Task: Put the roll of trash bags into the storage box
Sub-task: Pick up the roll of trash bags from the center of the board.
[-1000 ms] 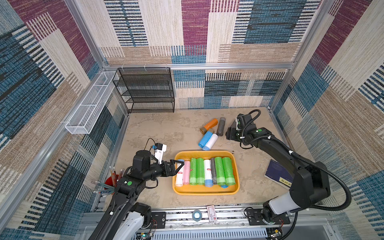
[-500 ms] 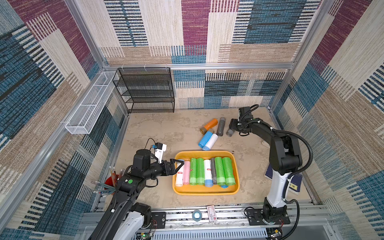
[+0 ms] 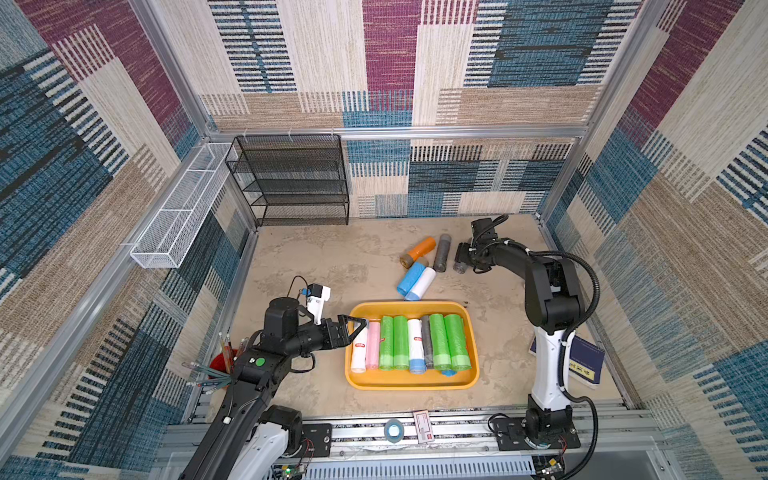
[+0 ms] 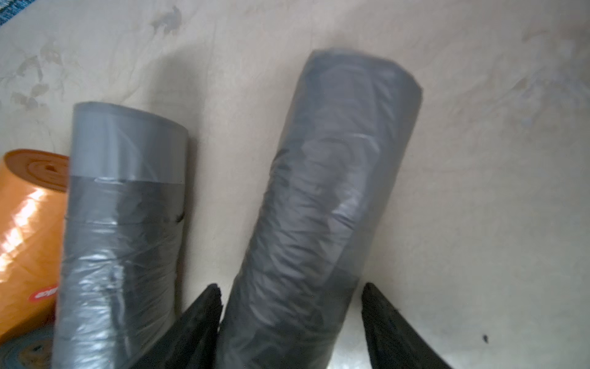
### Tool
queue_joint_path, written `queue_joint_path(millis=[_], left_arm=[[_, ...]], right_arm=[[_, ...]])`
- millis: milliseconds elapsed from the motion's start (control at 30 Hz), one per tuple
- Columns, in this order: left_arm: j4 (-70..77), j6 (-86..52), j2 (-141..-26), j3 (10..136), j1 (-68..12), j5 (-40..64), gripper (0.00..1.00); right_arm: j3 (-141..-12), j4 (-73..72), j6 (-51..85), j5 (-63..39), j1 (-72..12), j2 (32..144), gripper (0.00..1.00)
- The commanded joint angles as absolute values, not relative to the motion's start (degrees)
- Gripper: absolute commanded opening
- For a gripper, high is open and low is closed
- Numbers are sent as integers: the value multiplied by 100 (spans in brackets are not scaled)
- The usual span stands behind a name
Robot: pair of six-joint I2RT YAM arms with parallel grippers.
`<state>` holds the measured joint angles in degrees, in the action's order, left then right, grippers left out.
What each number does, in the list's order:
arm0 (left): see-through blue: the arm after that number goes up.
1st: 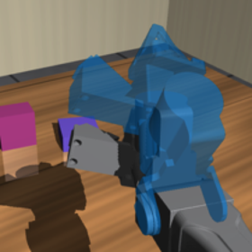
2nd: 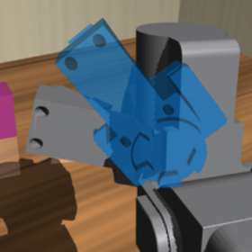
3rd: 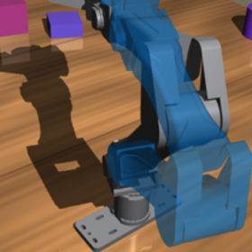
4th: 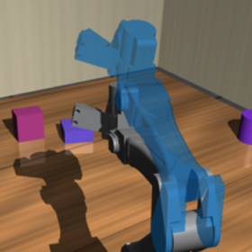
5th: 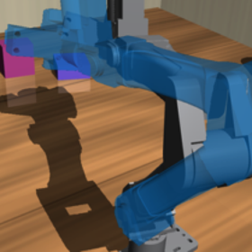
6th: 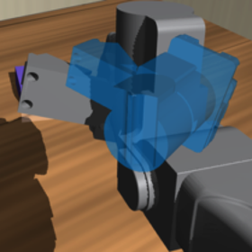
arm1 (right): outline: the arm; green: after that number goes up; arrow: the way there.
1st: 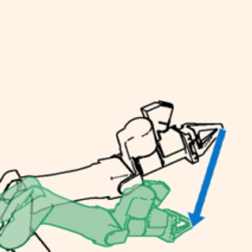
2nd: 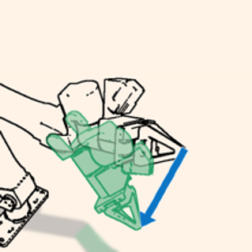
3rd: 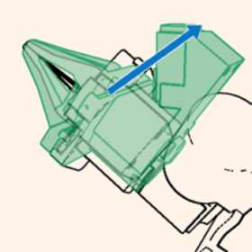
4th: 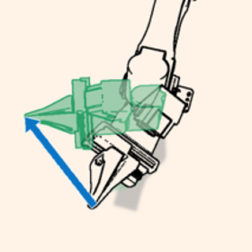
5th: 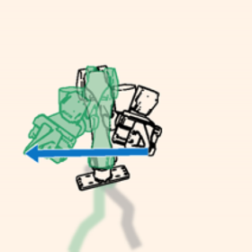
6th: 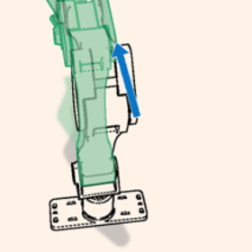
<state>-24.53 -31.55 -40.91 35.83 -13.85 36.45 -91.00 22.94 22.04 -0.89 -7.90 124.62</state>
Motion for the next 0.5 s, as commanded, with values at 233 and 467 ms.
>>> queue_joint_path(millis=[233,467], left_arm=[[-2244,-3125,-4043,3545,-1362,3797,98],[-2250,-3130,-4033,3534,-1356,3788,99]], right_arm=[[-8794,2112,2180,98,-773,12136,47],[-7683,1783,2107,59,-773,11185,40]])
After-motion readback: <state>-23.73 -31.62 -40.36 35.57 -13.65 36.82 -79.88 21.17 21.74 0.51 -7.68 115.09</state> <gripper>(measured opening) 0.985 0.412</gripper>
